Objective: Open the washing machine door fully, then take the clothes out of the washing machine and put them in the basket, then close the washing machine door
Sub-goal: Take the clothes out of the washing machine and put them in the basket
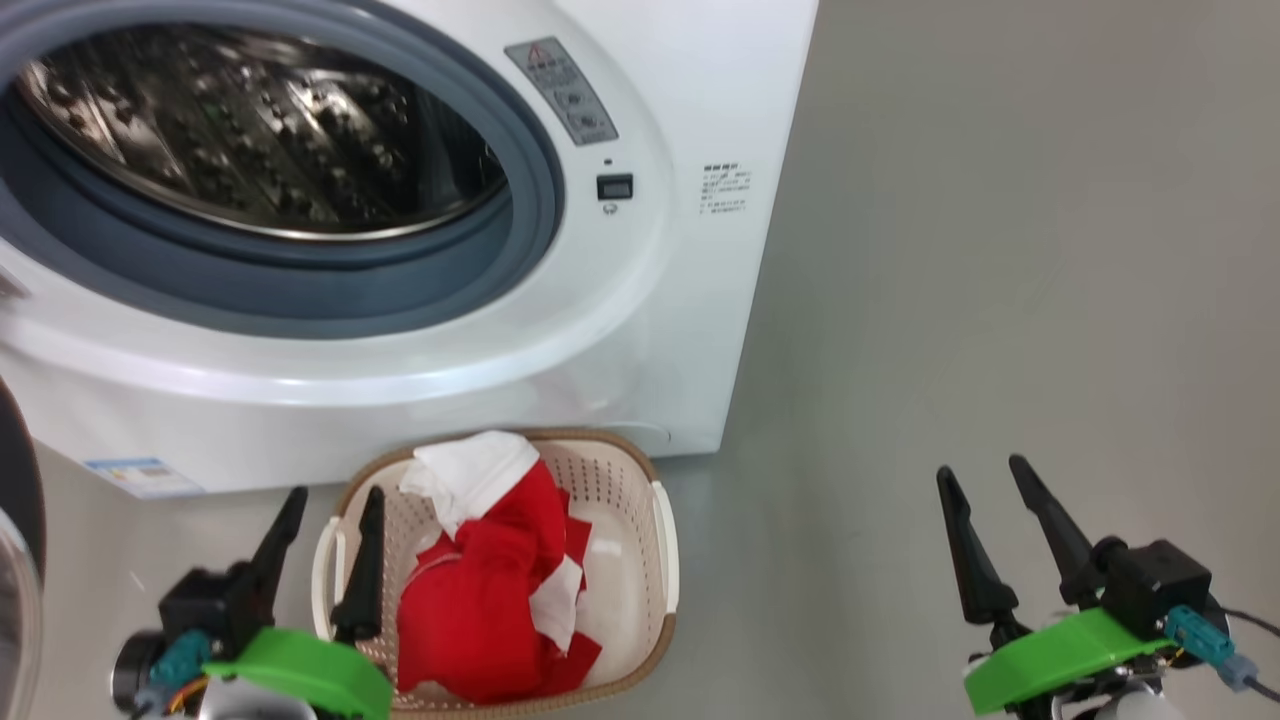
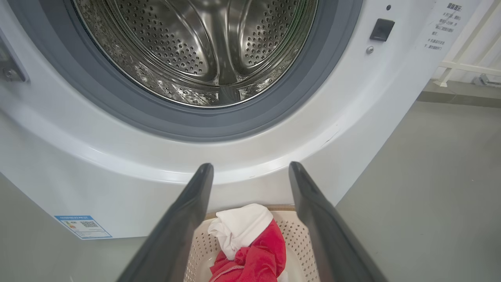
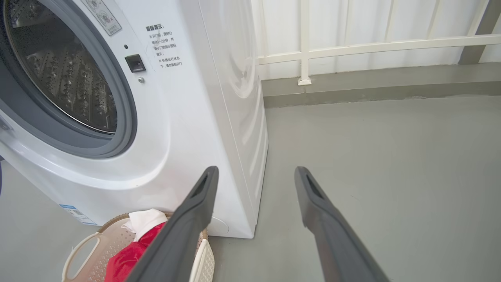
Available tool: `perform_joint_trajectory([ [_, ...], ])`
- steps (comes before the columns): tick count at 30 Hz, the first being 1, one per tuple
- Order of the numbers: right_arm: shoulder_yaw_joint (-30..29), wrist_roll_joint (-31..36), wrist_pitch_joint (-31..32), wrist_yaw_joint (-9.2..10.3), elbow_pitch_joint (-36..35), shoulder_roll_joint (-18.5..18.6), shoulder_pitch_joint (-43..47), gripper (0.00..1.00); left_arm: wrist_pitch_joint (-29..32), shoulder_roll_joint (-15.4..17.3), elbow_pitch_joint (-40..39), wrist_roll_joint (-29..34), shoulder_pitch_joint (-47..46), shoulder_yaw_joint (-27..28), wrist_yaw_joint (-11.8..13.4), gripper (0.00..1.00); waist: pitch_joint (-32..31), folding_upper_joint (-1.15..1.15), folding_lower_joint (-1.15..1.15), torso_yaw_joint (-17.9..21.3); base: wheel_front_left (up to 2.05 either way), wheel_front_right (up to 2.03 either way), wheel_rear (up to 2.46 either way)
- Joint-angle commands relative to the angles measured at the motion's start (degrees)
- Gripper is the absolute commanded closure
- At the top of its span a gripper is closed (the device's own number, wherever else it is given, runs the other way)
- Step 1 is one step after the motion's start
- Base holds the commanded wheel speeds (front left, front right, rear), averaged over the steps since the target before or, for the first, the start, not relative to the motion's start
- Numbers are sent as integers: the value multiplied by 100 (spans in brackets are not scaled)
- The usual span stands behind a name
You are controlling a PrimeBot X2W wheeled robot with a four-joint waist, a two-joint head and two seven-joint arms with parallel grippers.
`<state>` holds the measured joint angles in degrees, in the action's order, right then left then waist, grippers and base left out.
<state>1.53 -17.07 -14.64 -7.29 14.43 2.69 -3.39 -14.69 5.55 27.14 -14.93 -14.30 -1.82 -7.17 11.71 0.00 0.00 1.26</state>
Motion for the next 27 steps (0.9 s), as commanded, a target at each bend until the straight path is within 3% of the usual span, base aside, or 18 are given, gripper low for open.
perform_joint_trajectory([
  [1, 111, 32, -36, -20, -117, 19, 61, 0, -30, 97, -242, 78, 133, 238, -32, 0, -281, 0, 0, 16, 0, 0, 0],
  [13, -34, 4, -36, -20, -174, 19, 640, 0, -30, -24, -1219, 316, 1169, 462, -32, 0, -742, 0, 0, -13, 0, 0, 0],
  [27, -103, -30, -36, -20, -222, 19, 1074, 0, -30, -114, -1689, 329, 1935, 711, -32, 0, -1056, 0, 0, 15, 0, 0, 0],
])
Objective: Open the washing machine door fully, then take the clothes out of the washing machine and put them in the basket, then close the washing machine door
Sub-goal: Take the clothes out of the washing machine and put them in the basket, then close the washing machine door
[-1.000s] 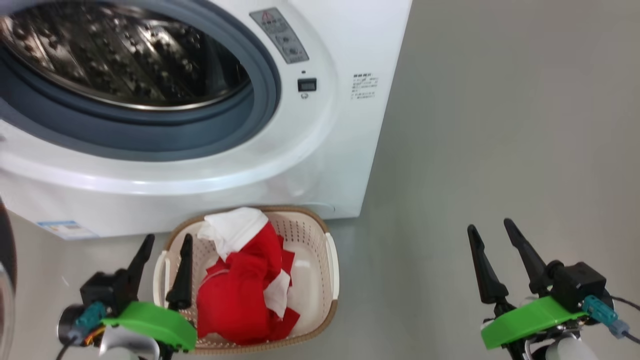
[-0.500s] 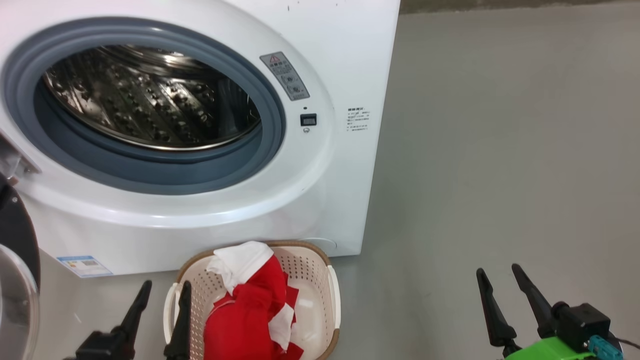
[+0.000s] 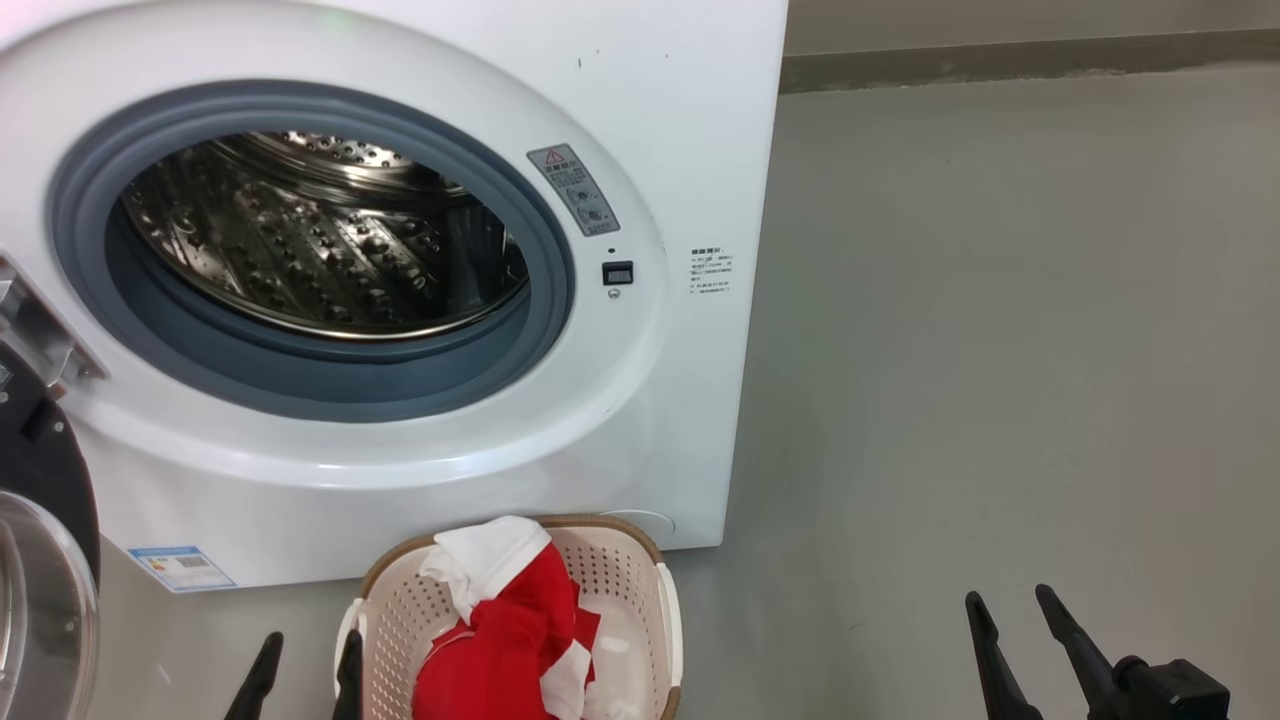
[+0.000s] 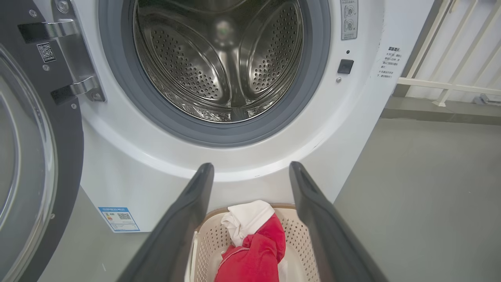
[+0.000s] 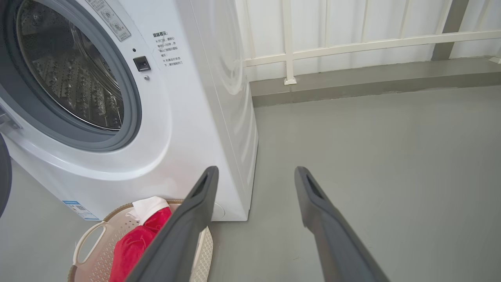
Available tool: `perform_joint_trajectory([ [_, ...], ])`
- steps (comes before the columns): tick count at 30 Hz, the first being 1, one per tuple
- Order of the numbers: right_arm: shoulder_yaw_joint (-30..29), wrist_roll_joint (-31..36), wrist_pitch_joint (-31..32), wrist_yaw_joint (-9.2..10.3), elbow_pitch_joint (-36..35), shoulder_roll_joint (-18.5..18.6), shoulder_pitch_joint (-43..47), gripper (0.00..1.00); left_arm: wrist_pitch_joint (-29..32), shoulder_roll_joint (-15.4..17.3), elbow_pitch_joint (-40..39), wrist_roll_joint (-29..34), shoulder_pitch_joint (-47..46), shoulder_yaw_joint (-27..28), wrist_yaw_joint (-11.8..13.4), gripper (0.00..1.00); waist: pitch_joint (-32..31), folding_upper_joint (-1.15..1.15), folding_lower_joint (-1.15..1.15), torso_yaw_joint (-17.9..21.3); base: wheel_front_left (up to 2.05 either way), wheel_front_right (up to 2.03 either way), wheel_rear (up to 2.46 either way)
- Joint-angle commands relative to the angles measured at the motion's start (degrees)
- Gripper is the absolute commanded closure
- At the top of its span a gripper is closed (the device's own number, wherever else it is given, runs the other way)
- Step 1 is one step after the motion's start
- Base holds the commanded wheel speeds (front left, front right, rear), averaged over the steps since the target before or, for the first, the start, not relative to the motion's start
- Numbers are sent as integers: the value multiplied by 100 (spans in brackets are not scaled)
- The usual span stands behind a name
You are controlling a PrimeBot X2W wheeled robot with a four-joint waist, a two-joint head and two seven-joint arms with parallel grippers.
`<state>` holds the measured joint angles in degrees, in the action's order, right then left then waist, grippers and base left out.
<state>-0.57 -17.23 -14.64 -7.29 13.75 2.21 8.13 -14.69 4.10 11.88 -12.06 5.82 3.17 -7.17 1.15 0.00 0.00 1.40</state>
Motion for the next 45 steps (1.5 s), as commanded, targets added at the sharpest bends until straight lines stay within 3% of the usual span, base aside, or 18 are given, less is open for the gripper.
perform_joint_trajectory([
  [1, 100, -10, -36, -20, -159, 66, -69, 0, -30, 23, -174, 45, -67, 219, -32, 0, 1, 0, 0, 2, 0, 0, 0],
  [28, 30, 62, -36, -20, -205, 66, -106, 0, -30, -55, -243, 174, -97, 303, -32, 0, 74, 0, 0, -24, -3, 3, 0],
  [45, 34, 41, -36, -20, -185, 66, -153, 0, -30, -68, -315, 143, -137, 404, -32, 0, 98, 0, 0, -44, -112, 112, 0],
])
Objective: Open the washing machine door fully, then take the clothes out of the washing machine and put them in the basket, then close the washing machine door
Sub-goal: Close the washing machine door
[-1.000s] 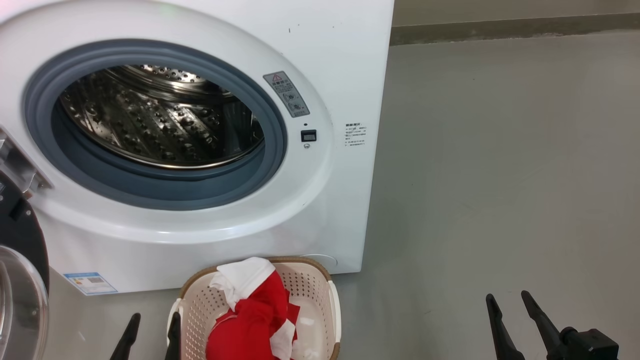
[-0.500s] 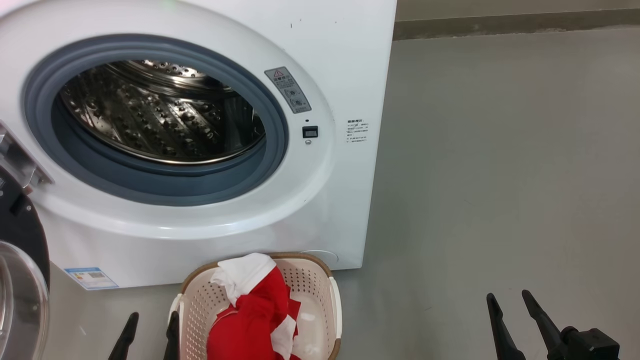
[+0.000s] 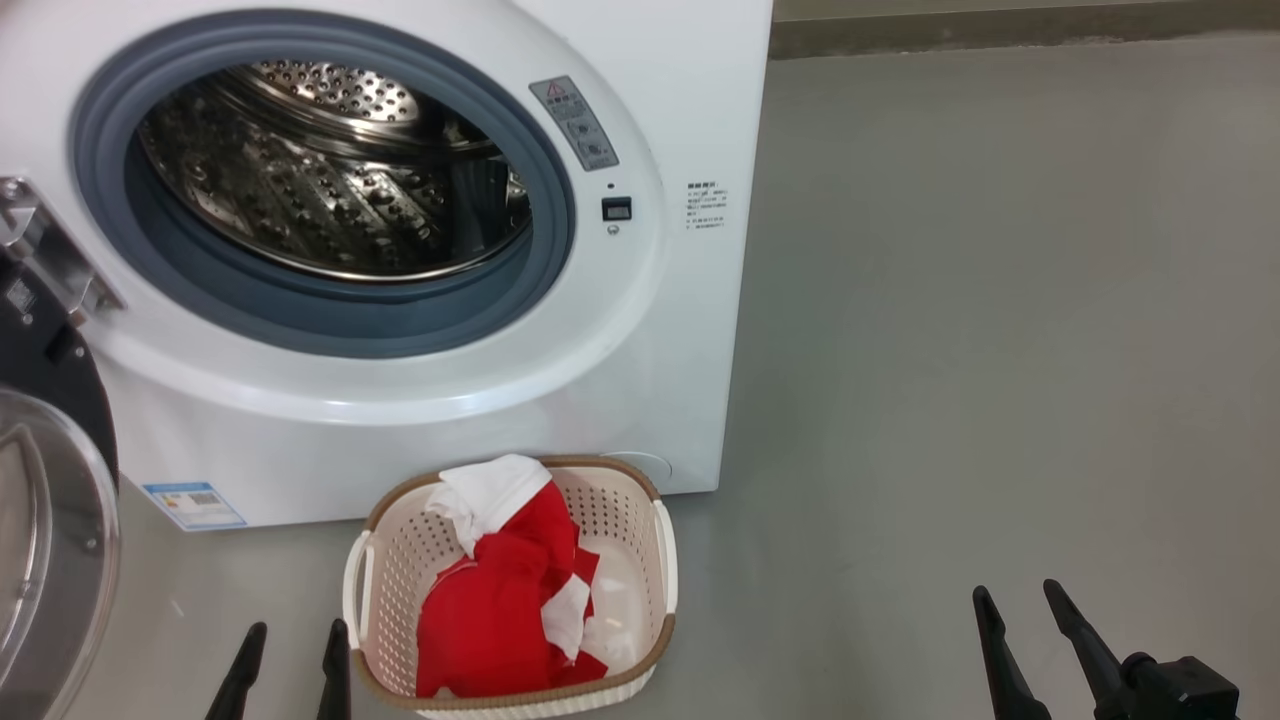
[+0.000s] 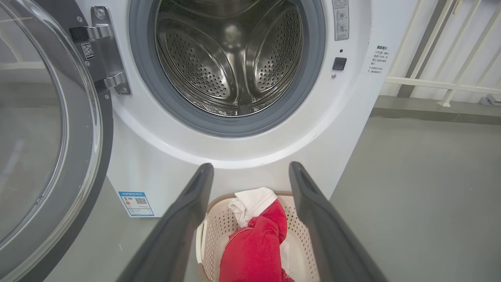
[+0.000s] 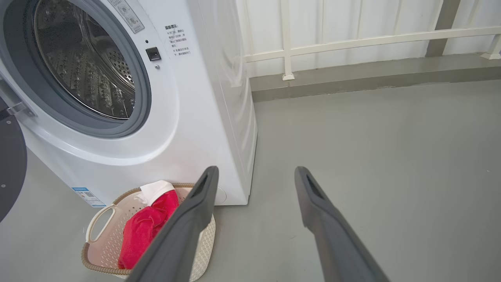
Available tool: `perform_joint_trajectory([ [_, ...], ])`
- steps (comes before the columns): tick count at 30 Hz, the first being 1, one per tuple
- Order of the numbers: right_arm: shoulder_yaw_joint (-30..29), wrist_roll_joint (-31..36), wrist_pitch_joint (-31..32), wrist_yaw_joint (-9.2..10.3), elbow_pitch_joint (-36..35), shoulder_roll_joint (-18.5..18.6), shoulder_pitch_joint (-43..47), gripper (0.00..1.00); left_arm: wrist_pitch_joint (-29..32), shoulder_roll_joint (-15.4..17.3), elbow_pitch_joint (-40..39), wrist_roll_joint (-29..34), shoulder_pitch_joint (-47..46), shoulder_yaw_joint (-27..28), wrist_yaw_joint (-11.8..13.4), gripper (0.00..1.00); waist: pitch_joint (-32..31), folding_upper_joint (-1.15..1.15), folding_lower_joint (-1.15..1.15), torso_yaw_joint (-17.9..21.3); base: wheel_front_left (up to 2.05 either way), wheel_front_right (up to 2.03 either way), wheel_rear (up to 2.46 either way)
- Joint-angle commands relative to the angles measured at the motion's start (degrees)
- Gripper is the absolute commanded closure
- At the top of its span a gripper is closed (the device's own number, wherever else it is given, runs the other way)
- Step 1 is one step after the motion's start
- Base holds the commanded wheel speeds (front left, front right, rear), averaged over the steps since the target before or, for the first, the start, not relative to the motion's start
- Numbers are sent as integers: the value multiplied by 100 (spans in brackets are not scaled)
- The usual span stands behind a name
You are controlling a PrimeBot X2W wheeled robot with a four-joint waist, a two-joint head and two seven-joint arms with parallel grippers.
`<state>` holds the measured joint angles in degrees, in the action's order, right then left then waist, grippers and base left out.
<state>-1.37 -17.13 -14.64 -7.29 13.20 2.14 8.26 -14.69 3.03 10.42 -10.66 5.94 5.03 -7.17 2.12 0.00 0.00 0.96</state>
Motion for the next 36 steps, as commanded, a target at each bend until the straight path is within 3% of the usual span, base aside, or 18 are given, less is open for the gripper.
perform_joint_trajectory([
  [1, 115, 28, -36, -20, -131, 74, -166, 0, -30, 38, -171, 6, -146, 230, -32, 0, 0, 0, 0, 1, -86, 86, 0],
  [24, 142, 19, -36, -20, -140, 74, -185, 0, -30, 2, -168, -10, -171, 142, -32, 0, 41, 0, 0, -57, -13, 13, 0],
  [36, 294, 59, -36, -20, -51, 109, -195, 0, -30, -11, 0, -98, -161, 168, -32, 0, -21, 0, 0, -791, 0, 0, 0],
])
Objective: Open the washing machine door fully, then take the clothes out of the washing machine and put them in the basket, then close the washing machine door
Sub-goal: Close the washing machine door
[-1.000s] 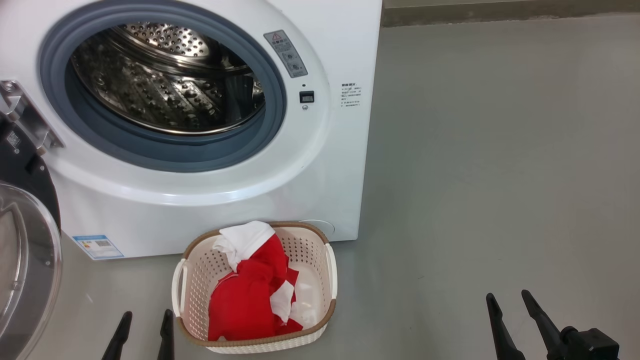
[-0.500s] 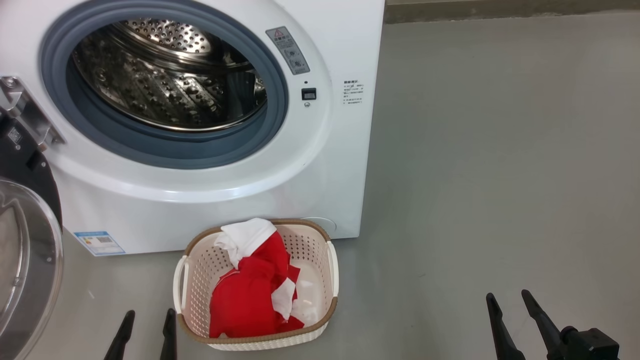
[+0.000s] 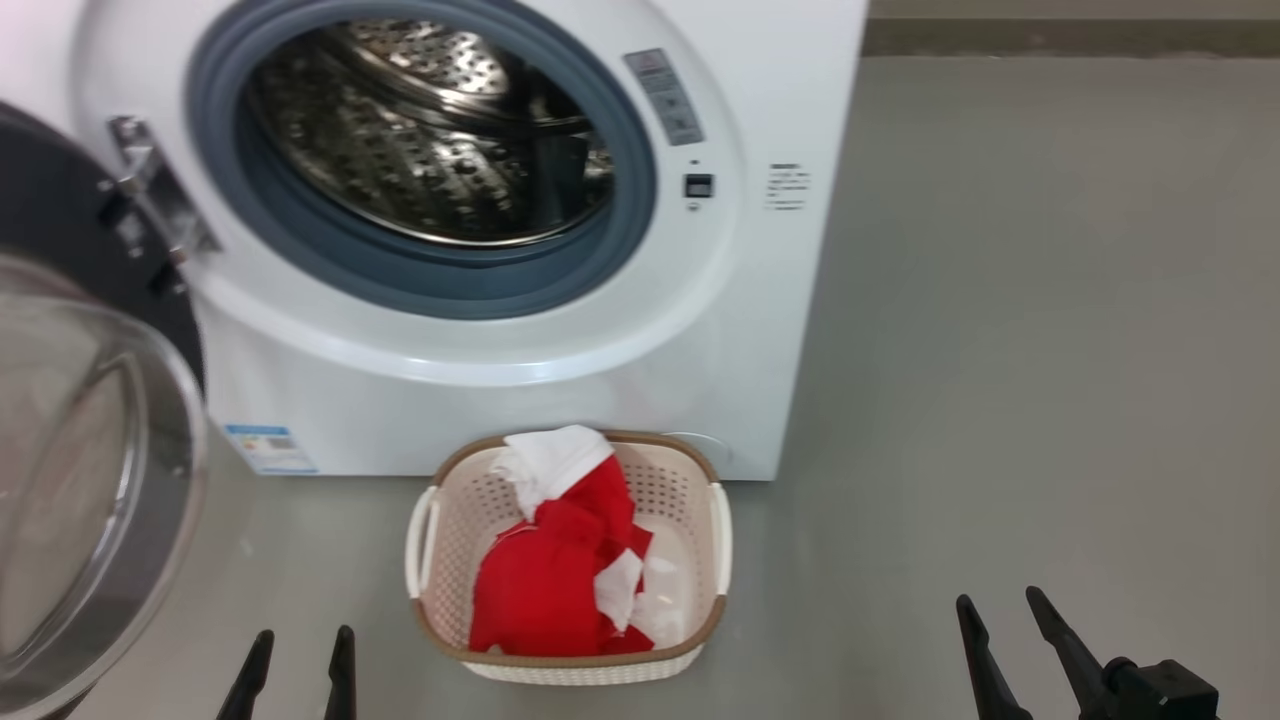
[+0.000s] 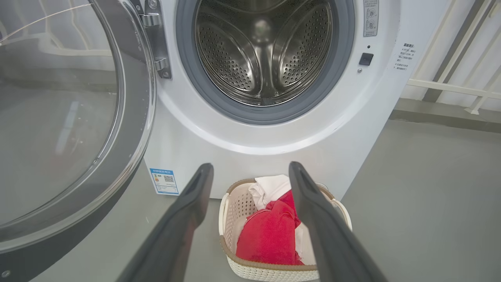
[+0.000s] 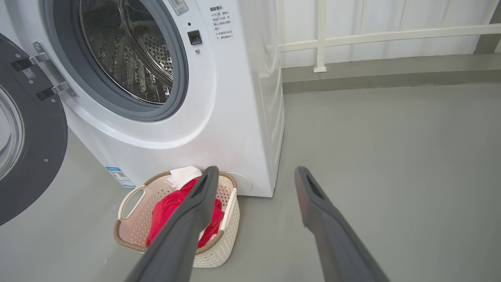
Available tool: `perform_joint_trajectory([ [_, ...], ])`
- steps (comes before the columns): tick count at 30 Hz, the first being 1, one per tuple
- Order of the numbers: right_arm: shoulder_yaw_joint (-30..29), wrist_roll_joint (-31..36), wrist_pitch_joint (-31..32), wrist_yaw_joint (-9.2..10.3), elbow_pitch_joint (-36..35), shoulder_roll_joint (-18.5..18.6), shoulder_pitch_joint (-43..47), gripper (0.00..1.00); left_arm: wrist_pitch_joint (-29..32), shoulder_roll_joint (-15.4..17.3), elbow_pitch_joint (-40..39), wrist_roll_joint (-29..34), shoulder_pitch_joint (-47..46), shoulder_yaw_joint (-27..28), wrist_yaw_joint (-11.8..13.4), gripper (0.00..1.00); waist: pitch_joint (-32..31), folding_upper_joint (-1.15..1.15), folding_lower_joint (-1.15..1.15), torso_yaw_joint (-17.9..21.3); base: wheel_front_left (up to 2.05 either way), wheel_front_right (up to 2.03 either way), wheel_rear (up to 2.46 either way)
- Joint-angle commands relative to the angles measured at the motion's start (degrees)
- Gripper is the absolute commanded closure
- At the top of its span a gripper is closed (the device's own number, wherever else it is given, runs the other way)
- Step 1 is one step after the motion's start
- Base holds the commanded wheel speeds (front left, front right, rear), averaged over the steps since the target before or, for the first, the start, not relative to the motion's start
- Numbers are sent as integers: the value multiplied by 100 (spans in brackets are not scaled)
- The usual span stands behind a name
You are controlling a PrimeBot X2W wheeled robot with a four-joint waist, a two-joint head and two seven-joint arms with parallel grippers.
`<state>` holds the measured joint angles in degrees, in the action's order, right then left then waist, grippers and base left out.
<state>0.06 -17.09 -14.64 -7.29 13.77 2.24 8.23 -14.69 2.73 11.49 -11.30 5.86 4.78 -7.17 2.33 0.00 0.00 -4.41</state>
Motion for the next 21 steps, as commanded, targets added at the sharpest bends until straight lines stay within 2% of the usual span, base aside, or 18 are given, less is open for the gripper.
perform_joint_trajectory([
  [1, 175, 53, -36, -20, -94, 114, -197, 0, -30, 18, -93, -42, -142, 199, -32, 0, -55, 0, 0, -347, 0, 0, 0],
  [21, 571, -34, -36, -20, 136, 327, -325, 0, -30, 15, 153, -309, 32, -127, 306, 0, -254, 0, 0, -2336, 0, 0, 0],
])
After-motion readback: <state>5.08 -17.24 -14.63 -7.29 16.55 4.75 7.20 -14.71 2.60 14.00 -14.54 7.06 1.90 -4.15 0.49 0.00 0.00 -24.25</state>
